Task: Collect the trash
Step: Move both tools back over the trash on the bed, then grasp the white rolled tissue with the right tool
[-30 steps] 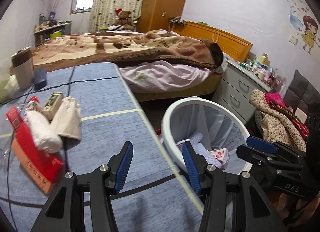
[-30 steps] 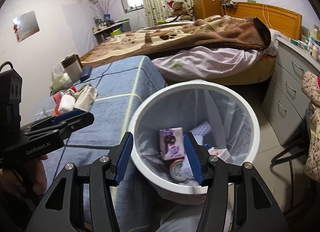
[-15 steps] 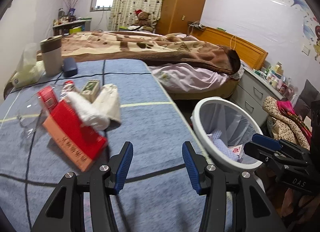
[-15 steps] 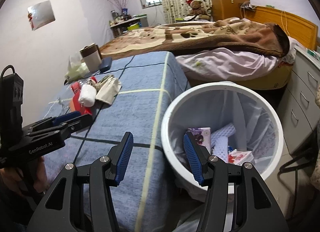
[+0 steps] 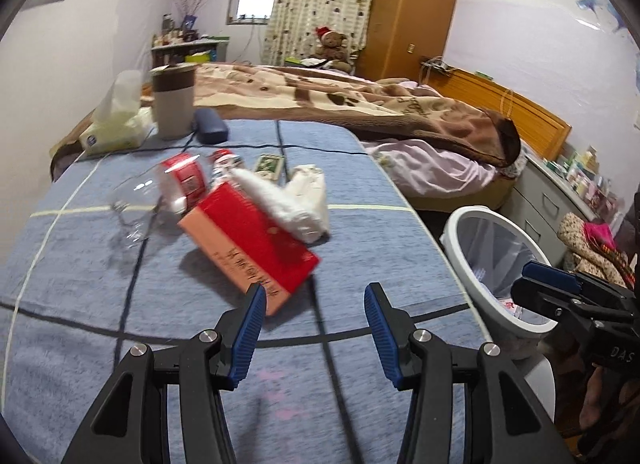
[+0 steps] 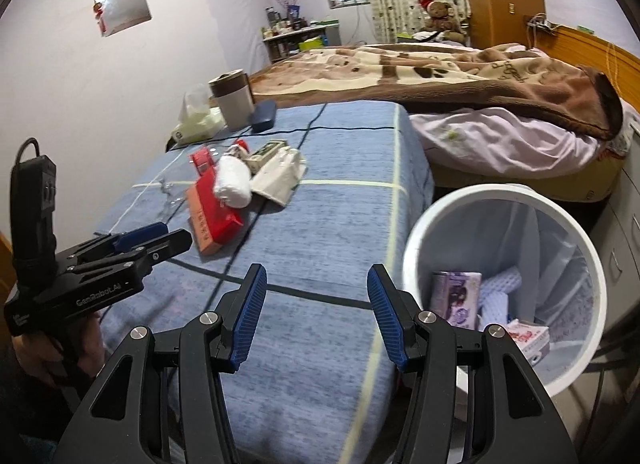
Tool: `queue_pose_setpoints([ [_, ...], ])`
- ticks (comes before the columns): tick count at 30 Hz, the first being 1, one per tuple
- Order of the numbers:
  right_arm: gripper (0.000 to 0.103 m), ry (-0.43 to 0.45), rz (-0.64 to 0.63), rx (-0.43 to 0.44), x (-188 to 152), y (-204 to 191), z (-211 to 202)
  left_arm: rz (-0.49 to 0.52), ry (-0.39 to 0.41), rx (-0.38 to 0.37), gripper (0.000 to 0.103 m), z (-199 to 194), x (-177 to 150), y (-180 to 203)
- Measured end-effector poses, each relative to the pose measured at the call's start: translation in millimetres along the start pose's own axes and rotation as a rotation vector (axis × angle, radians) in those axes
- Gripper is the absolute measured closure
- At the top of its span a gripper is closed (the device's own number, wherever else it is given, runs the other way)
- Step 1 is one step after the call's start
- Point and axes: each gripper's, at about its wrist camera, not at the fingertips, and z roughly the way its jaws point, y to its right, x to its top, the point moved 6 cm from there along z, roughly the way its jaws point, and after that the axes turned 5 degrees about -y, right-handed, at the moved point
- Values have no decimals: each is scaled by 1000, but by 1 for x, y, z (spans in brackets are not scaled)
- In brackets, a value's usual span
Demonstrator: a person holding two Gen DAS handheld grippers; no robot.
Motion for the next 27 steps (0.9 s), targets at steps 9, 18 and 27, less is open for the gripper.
queue_pose_setpoints([
  [9, 49, 1, -52, 16, 7, -17, 4, -48, 6, 35, 52, -6, 3, -32],
  [18, 49, 1, -94, 39, 15, -32, 13, -70, -1, 51, 52, -3, 5, -51],
  [27, 49, -10, -117, 59, 27, -48, 30, -103, 7, 60, 52, -1, 12, -68],
])
